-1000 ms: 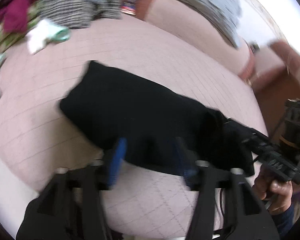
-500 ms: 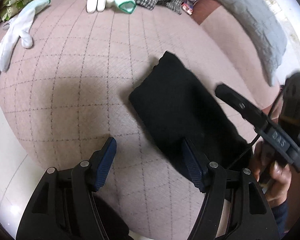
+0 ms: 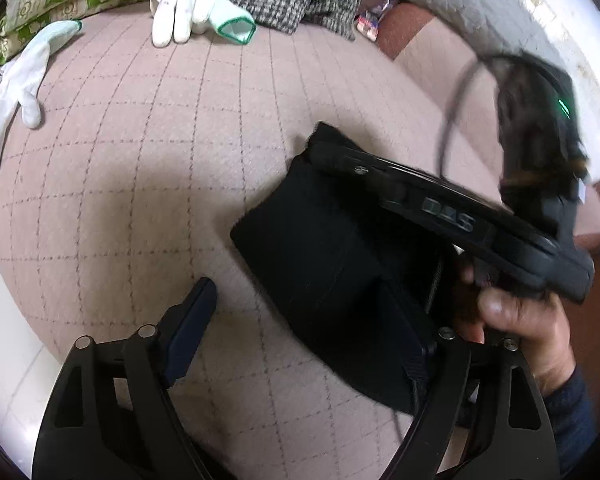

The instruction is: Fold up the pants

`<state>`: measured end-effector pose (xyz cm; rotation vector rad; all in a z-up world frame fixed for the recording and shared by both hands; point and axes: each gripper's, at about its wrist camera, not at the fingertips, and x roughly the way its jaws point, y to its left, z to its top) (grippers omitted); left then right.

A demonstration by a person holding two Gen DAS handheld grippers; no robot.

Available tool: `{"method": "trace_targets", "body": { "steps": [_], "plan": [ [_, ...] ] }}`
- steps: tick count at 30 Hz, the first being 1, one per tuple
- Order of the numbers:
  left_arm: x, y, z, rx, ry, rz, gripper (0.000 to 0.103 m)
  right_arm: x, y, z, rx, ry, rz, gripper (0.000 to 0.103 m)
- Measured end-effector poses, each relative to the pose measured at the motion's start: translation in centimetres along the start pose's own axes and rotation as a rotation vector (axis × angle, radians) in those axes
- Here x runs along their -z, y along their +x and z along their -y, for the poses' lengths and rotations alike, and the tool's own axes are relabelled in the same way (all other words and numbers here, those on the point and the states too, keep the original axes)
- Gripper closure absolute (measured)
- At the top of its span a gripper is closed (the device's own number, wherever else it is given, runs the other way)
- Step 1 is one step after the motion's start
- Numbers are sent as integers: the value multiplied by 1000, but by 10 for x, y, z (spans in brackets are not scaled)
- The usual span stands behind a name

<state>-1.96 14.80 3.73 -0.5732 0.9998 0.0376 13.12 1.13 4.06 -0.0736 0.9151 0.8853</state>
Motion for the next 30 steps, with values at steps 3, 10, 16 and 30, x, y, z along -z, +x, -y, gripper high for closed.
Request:
{"method": "trace_targets", "body": {
  "steps": [3, 10, 16, 30],
  "plan": [
    [-5, -6, 3, 102, 12, 11, 78, 4, -31, -2, -28, 36, 98, 89],
    [21, -80, 83, 261, 316, 212, 83, 30, -162, -4, -78, 74, 379, 92],
    [78, -76, 164, 411, 557, 136, 84, 117, -276, 13, 2, 165, 588, 95],
    [144, -41, 212, 465, 820, -108, 69, 303, -303, 79, 373, 675, 491, 53]
  ]
}}
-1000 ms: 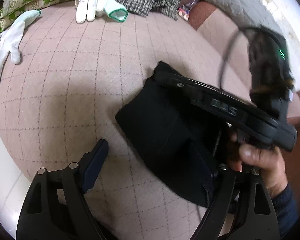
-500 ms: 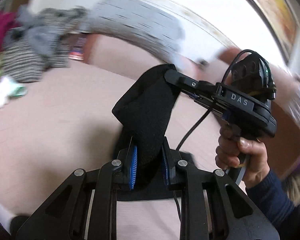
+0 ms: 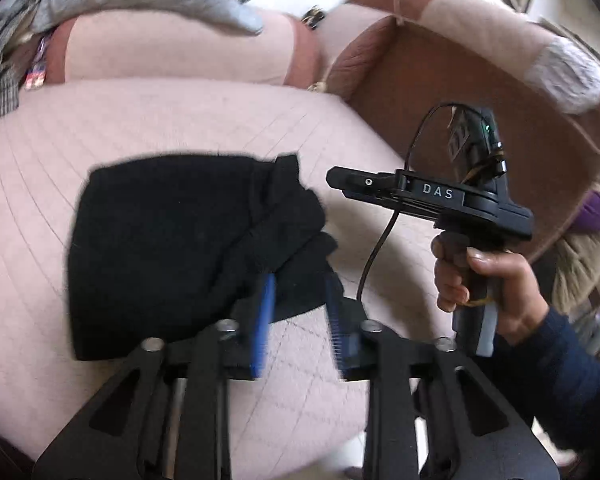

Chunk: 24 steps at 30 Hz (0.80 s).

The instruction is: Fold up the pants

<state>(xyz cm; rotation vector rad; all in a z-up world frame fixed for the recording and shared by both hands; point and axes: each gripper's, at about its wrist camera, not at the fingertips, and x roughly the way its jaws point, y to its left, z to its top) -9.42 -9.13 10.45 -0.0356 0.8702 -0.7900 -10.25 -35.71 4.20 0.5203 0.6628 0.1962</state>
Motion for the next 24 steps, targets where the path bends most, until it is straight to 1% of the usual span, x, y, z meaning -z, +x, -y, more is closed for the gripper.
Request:
{"method": "trace_targets", "body": {
  "steps": [1, 2, 4, 6, 7, 9, 10, 12, 14, 15, 16, 17, 18, 19, 21, 24],
  "plan": [
    [-1, -9, -3, -8, 16, 16, 67, 1, -6, -4, -19, 6, 12, 53],
    [-1, -18, -5, -26, 30, 36, 67, 2, -12, -9, -50, 7, 13, 53],
    [-10, -24, -19, -89, 43, 58, 67, 6, -16, -22, -90, 5, -3, 52],
    [-19, -22, -34, -174, 25, 76, 67, 11, -5, -37, -86, -10, -45, 52],
    [-21, -19, -41, -193, 9, 73, 67, 14, 3, -44, -81, -20, -70, 52],
    [-25, -9, -53, -204, -36, 54, 67, 19, 19, -55, -73, -39, -104, 53],
    [-27, -2, -58, -218, -52, 46, 67, 21, 24, -60, -69, -52, -110, 67],
    [-26, 6, -65, -223, -69, 40, 67, 23, 24, -67, -58, -87, -93, 85],
    [-21, 7, -66, -218, -74, 41, 67, 20, 18, -71, -18, -111, -78, 85],
    [-21, 8, -66, -210, -72, 44, 67, 18, 12, -71, 10, -128, -77, 83],
    [-11, 6, -58, -208, -70, 44, 67, 16, 7, -73, 28, -144, -77, 77],
    [-10, 8, -58, -209, -71, 44, 67, 15, 2, -76, 26, -158, -75, 69],
    [-9, 9, -59, -208, -76, 40, 67, 16, -3, -76, 11, -164, -74, 50],
    [-7, 9, -59, -205, -82, 33, 67, 17, -4, -79, -6, -168, -75, 42],
    [-7, 14, -58, -194, -99, 15, 67, 17, -1, -83, -30, -176, -78, 42],
    [-8, 18, -55, -195, -96, 6, 67, 22, 16, -84, -33, -164, -111, 42]
  ]
}}
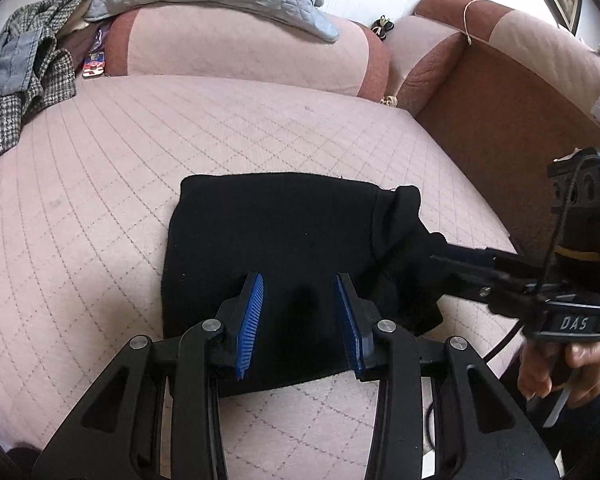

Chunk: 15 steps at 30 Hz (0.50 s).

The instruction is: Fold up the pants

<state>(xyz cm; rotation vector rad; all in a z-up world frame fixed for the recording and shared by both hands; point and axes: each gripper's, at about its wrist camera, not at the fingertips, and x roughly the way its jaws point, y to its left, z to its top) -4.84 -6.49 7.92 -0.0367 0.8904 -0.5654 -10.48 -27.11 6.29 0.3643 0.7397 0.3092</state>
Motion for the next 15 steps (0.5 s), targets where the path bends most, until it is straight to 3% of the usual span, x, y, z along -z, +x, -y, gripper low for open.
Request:
{"method": "trace_targets", "body": {
  "steps": [2, 4, 5, 8, 11, 13, 15],
  "plan": [
    [0, 0, 3, 2, 13, 4, 67, 3, 5, 0, -19, 14, -10, 46],
    [-1, 1, 5, 3, 19, 3, 67, 7, 7, -3, -44, -23, -19, 90],
    [-1, 2, 6, 0, 20, -1, 67, 8, 8, -4, -21, -45, -22, 96],
    [1, 4, 7, 10, 7, -5, 67, 12, -5, -2, -61, -54, -24, 98],
    [7, 13, 12, 16, 9, -22, 67, 20, -10, -2, -2, -108, -49, 99],
    [10, 17, 15, -2, 17, -26, 67, 28, 10, 14, 47, -65, -112, 99],
    [11, 15, 18, -13, 29, -18, 67, 28, 7, 23, 12, -3, -82, 98]
  ]
}}
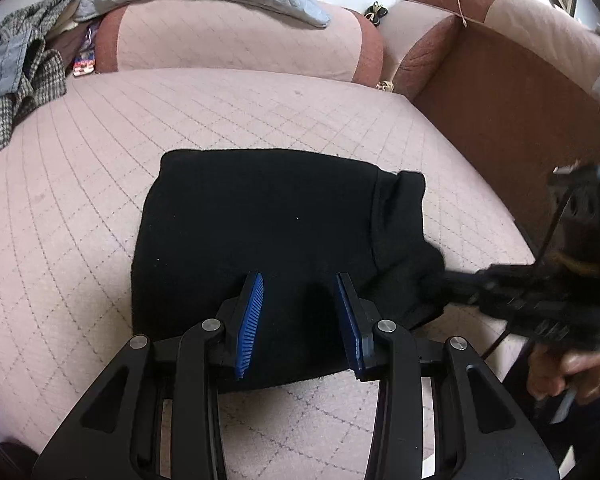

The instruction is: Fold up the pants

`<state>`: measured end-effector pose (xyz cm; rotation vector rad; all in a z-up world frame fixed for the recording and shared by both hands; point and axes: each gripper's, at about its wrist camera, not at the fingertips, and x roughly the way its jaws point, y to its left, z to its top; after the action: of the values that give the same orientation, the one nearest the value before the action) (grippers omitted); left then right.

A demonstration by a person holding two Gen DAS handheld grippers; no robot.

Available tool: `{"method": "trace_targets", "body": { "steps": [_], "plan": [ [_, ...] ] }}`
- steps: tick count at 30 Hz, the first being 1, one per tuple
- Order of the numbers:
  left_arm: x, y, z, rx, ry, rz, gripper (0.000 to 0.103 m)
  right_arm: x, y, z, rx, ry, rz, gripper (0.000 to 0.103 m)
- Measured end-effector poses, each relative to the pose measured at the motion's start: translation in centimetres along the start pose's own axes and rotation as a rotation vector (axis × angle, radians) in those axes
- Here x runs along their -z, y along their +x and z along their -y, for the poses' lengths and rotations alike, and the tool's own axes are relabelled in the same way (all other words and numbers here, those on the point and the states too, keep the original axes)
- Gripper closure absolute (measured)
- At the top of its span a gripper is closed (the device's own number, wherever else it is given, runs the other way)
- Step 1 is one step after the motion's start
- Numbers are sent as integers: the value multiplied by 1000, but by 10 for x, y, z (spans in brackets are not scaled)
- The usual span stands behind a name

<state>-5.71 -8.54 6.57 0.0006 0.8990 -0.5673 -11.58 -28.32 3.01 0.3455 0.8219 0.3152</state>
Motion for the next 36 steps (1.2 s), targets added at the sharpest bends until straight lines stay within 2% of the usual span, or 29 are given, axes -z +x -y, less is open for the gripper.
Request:
{"method": "trace_targets", "body": {
  "steps": [3, 5, 7, 9, 11, 12, 13, 16, 19, 22, 24, 27, 29, 30, 31, 33, 36],
  "plan": [
    [-2, -2, 0, 20, -6, -8, 67, -8, -18, 3, 2, 21, 35, 97],
    [-3, -1, -2, 21, -11, -11, 67, -17, -27, 1, 27, 11, 70, 91],
    [-3, 0, -1, 17, -19, -11, 67, -31, -27, 0, 48, 17, 110, 74],
    [-4, -1, -1, 12, -12, -10, 67, -43, -19, -1, 69, 33, 130, 72],
    [-10, -3, -2, 1, -10, 4, 67, -52, -6, 0, 81, 44, 121, 73],
    [-15, -4, -4, -3, -14, 16, 67, -54, 3, 0, 88, 40, 107, 88],
    [-19, -5, -6, -3, -16, 24, 67, -54, 7, 1, 90, 28, 101, 95],
    [-30, 3, -13, -31, -16, 32, 67, -53, 6, 3, 83, 45, 127, 97],
    [-33, 17, -20, -20, -33, 6, 67, -51, -6, 7, 95, 65, 171, 97],
    [-31, 23, -19, -30, -31, 8, 67, -49, 6, 22, 170, 100, 136, 99],
    [-30, 23, -17, -43, -21, 14, 67, -43, 15, 34, 136, 151, 100, 99],
    [-29, 26, -14, -56, -7, 13, 67, -39, -2, 29, 101, 142, 126, 98],
    [-28, 25, -12, -61, -3, 16, 67, -37, -13, 25, 66, 145, 127, 96],
    [-28, 25, -12, -61, -3, 16, 67, -36, -19, 21, 40, 136, 125, 89],
    [-28, 26, -13, -60, -5, 16, 67, -34, -23, 16, 29, 123, 126, 73],
    [-28, 25, -13, -55, -11, 16, 67, -27, -28, 6, 19, 97, 120, 56],
    [-28, 26, -13, -53, -18, 17, 67, -20, -26, -6, -33, 84, 103, 56]
  ]
}}
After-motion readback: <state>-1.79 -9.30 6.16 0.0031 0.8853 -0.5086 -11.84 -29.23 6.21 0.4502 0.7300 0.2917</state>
